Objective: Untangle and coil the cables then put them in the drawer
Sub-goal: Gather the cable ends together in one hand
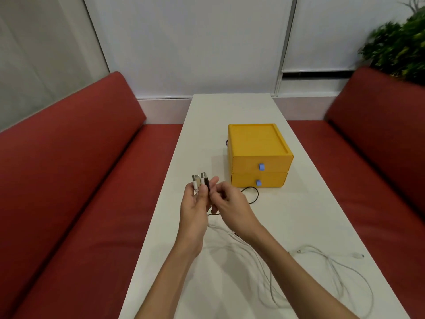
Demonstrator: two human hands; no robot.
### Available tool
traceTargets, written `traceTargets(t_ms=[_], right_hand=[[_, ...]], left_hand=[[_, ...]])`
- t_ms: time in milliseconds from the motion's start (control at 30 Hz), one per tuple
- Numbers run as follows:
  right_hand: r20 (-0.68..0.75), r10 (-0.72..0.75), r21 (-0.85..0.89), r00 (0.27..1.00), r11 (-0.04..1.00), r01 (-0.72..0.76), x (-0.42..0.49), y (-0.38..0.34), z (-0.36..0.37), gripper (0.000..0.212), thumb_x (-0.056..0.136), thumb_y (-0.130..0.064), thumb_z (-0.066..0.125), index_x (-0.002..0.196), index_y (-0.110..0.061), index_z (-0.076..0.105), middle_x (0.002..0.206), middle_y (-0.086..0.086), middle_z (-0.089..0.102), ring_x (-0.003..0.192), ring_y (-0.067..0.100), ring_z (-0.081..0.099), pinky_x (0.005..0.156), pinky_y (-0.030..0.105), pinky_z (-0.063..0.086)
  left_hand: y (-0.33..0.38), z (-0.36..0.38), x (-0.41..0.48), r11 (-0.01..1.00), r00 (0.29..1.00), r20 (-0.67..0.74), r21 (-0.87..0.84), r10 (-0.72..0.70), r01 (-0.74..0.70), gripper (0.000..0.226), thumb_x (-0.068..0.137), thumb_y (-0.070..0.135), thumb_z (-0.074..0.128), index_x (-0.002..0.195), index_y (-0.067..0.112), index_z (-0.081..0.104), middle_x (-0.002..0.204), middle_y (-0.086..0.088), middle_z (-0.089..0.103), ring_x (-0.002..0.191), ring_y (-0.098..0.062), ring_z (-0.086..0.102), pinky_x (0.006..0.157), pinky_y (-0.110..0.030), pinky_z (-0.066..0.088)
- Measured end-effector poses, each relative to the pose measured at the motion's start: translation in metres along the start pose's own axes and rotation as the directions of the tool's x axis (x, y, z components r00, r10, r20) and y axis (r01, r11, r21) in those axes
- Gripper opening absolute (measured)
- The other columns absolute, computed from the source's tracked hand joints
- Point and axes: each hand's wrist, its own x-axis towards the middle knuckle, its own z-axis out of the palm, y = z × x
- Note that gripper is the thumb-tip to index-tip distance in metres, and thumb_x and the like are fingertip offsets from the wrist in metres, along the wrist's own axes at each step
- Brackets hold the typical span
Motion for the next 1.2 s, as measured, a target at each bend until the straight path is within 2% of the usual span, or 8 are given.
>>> traceTargets(t_ms=[200, 333, 467, 600, 700, 900, 1033, 1200], right_hand=[[0.052, -0.054, -0.013, 0.997, 0.998, 0.055, -0.004, -0.012, -0.005, 0.018, 0.096, -0.023, 0.052, 0.08, -0.017, 0.059, 0.072, -0.004, 0.061, 0.06, 0.009, 0.052, 0.057, 0.022, 0.042], [0.318, -0.084, -0.245, 0.944, 0.955, 0.167, 0.004, -0.014, -0.027, 0.012, 0.091, -0.018, 0.06, 0.09, -0.015, 0.072, 0.078, -0.001, 0.068, 0.072, 0.013, 0.059, 0.066, 0.026, 0.045], [0.312, -0.027, -0.752, 0.95, 0.604, 0.264, 0.024, 0.011, -0.064, 0.015, 0.093, -0.023, 0.058, 0.098, -0.023, 0.072, 0.107, 0.002, 0.06, 0.1, 0.019, 0.052, 0.08, 0.037, 0.034], [0.173, -0.03, -0.883, 0.984, 0.438, 0.168, 0.032, 0.046, -0.12, 0.018, 0.095, -0.016, 0.053, 0.106, -0.016, 0.068, 0.105, 0.009, 0.048, 0.102, 0.031, 0.05, 0.078, 0.034, 0.034], [0.102, -0.02, -0.845, 0.995, 0.527, 0.097, 0.028, 0.063, -0.16, 0.015, 0.094, -0.009, 0.052, 0.099, -0.009, 0.066, 0.094, 0.004, 0.048, 0.091, 0.032, 0.055, 0.079, 0.036, 0.043], [-0.133, -0.124, -0.893, 0.983, 0.445, -0.064, 0.015, 0.081, -0.204, 0.023, 0.091, 0.005, 0.044, 0.103, -0.002, 0.062, 0.094, 0.012, 0.048, 0.082, 0.036, 0.054, 0.069, 0.039, 0.043], [-0.506, -0.271, -0.7, 0.819, 0.683, -0.206, 0.008, 0.075, -0.219, 0.018, 0.093, 0.0, 0.043, 0.101, 0.0, 0.06, 0.1, 0.021, 0.056, 0.091, 0.037, 0.055, 0.077, 0.037, 0.042], [-0.68, -0.298, -0.398, 0.67, 0.917, 0.004, -0.022, 0.068, -0.204, 0.017, 0.084, -0.014, 0.054, 0.086, -0.023, 0.068, 0.089, 0.006, 0.067, 0.082, 0.025, 0.067, 0.084, 0.04, 0.051]], left_hand=[[0.002, -0.004, 0.005, 0.996, 0.997, 0.032, 0.051, 0.071, -0.072, 0.023, 0.102, 0.017, 0.043, 0.117, 0.008, 0.058, 0.111, 0.003, 0.071, 0.104, -0.01, 0.067, 0.08, -0.018, 0.052], [0.019, -0.015, 0.015, 0.995, 0.989, -0.112, -0.038, 0.093, -0.097, 0.027, 0.105, 0.014, 0.037, 0.086, 0.006, 0.055, 0.095, 0.005, 0.057, 0.084, -0.01, 0.071, 0.084, -0.025, 0.054], [0.036, -0.036, 0.018, 0.985, 0.977, -0.206, -0.156, 0.047, -0.08, 0.019, 0.106, 0.018, 0.035, 0.096, 0.018, 0.051, 0.066, 0.007, 0.041, 0.042, -0.001, 0.043, 0.053, -0.018, 0.048], [0.037, -0.056, 0.015, 0.99, 0.967, -0.252, -0.116, 0.045, -0.076, 0.021, 0.106, 0.02, 0.033, 0.094, 0.021, 0.051, 0.067, 0.006, 0.038, 0.036, 0.0, 0.027, 0.038, -0.014, 0.026], [0.036, -0.071, 0.013, 0.988, 0.959, -0.284, -0.147, -0.005, -0.039, 0.023, 0.106, 0.02, 0.033, 0.093, 0.022, 0.051, 0.066, 0.007, 0.037, 0.034, 0.0, 0.025, 0.036, -0.014, 0.02], [0.041, -0.081, 0.006, 0.993, 0.96, -0.279, -0.102, 0.024, -0.054, 0.023, 0.106, 0.02, 0.032, 0.094, 0.022, 0.051, 0.066, 0.007, 0.038, 0.035, 0.0, 0.024, 0.036, -0.014, 0.021], [0.05, -0.09, 0.006, 0.989, 0.953, -0.297, -0.115, 0.049, -0.087, 0.023, 0.106, 0.021, 0.034, 0.092, 0.021, 0.052, 0.065, 0.008, 0.039, 0.036, 0.0, 0.025, 0.038, -0.014, 0.02], [0.05, -0.094, 0.004, 0.989, 0.955, -0.295, -0.125, 0.045, -0.085, 0.023, 0.106, 0.024, 0.034, 0.091, 0.022, 0.052, 0.064, 0.009, 0.039, 0.036, 0.0, 0.025, 0.038, -0.014, 0.019]])
